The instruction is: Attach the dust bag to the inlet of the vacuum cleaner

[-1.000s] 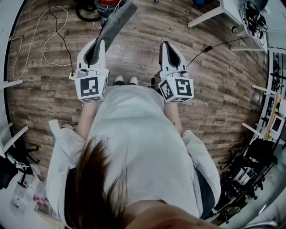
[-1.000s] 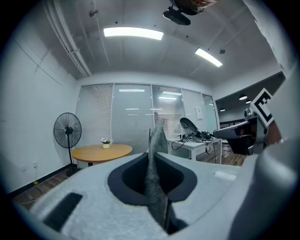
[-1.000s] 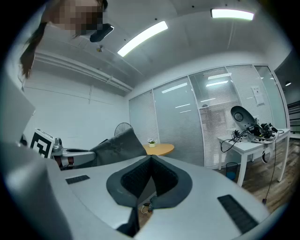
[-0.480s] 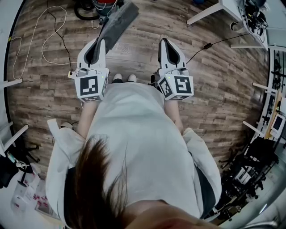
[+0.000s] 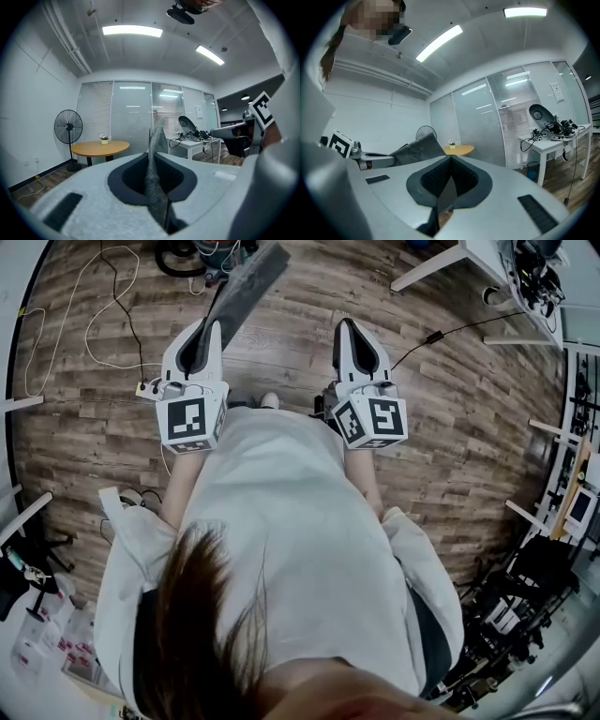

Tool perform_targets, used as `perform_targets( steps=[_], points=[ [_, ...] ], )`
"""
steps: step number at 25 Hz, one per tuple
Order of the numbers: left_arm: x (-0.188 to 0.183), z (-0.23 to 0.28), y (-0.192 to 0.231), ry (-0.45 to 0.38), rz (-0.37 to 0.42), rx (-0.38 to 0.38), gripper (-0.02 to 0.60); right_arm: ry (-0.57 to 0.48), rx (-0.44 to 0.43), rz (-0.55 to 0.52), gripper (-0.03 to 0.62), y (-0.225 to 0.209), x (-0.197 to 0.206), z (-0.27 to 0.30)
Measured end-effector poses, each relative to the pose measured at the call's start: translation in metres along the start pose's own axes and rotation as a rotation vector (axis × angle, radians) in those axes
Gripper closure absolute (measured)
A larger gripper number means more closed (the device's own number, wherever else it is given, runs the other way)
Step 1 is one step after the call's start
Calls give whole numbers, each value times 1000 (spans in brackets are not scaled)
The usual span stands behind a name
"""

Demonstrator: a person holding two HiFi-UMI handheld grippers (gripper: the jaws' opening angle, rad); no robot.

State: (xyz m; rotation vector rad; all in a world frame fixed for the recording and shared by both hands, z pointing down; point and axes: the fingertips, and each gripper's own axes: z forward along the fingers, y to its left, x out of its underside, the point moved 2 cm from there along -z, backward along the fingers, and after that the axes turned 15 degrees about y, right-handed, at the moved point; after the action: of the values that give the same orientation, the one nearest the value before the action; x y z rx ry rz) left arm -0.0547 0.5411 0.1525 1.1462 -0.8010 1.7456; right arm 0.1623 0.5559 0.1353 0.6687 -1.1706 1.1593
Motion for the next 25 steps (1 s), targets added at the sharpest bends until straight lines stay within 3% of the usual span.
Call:
perform_targets(
  steps=[13, 25],
  points=[
    [6, 18, -3, 46, -22, 5, 543, 37, -18, 31, 591, -14, 8, 13],
    [-24, 109, 73, 68, 9, 38, 543, 57, 12, 50, 591, -27, -32, 119]
  ],
)
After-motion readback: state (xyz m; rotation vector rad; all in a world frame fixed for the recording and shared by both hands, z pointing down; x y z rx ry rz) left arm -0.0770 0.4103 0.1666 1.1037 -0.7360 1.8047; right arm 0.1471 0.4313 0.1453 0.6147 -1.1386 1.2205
